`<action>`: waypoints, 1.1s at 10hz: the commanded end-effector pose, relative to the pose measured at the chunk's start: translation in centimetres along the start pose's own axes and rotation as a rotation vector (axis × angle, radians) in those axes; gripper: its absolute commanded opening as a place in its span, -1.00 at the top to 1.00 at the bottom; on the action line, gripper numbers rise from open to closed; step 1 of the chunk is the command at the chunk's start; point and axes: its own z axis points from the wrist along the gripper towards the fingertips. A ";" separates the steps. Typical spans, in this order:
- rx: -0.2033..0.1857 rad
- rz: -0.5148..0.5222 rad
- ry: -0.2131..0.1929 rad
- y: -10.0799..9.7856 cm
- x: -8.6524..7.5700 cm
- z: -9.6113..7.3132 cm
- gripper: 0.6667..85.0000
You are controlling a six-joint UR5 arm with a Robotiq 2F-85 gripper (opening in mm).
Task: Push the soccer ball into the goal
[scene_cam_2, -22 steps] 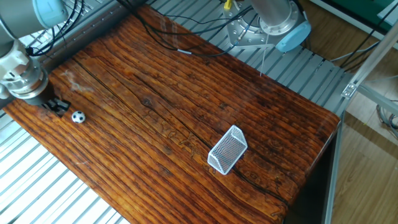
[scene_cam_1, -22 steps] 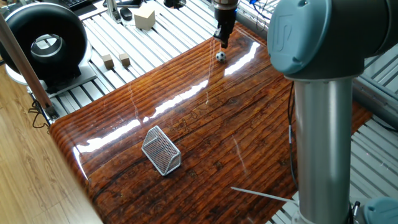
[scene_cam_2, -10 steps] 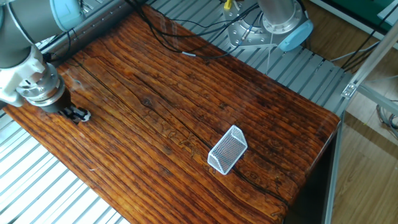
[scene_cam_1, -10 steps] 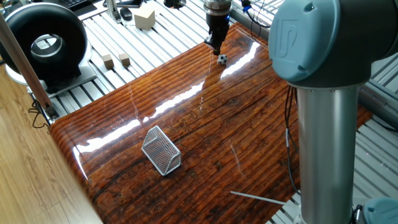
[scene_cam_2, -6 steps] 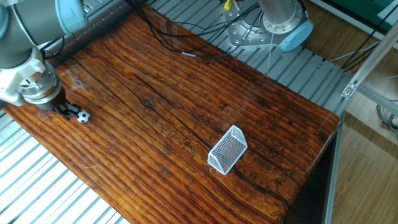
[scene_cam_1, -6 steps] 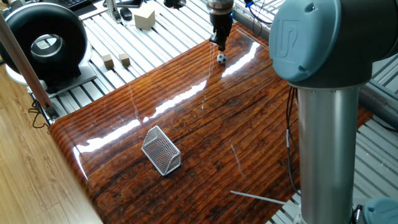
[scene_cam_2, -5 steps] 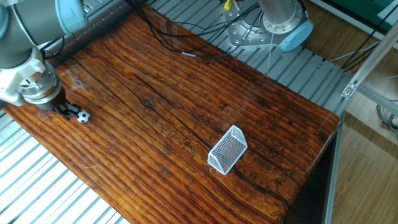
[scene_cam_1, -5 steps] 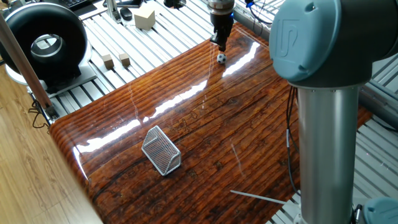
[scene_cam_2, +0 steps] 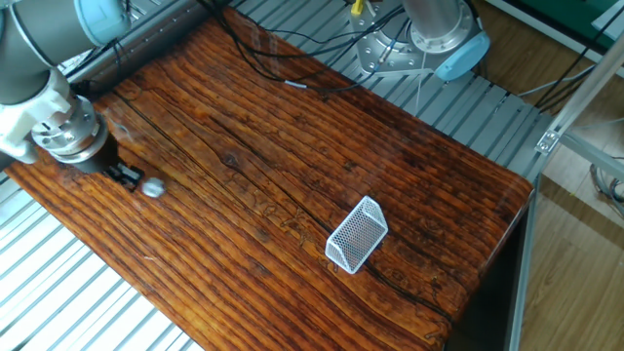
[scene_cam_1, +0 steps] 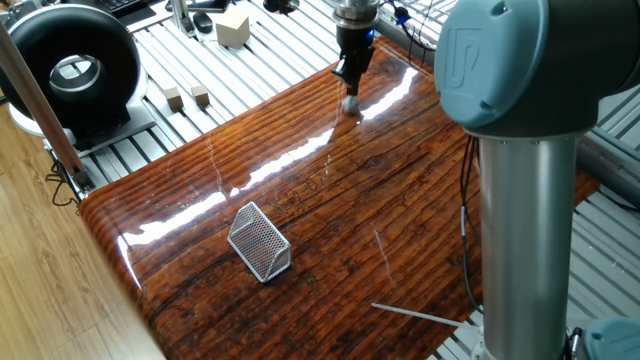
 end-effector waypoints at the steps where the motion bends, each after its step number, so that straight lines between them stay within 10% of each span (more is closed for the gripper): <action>1: 0.017 0.007 0.028 0.6 0.7 -1.1 0.99; 2: 0.074 -0.024 0.020 -0.5 0.2 -1.2 0.99; 5: 0.042 -0.007 0.042 -0.9 2.6 -1.3 0.99; 7: 0.125 -0.017 0.038 -0.4 3.1 -2.1 0.99; 11: 0.009 -0.050 -0.007 7.0 3.1 -0.8 0.99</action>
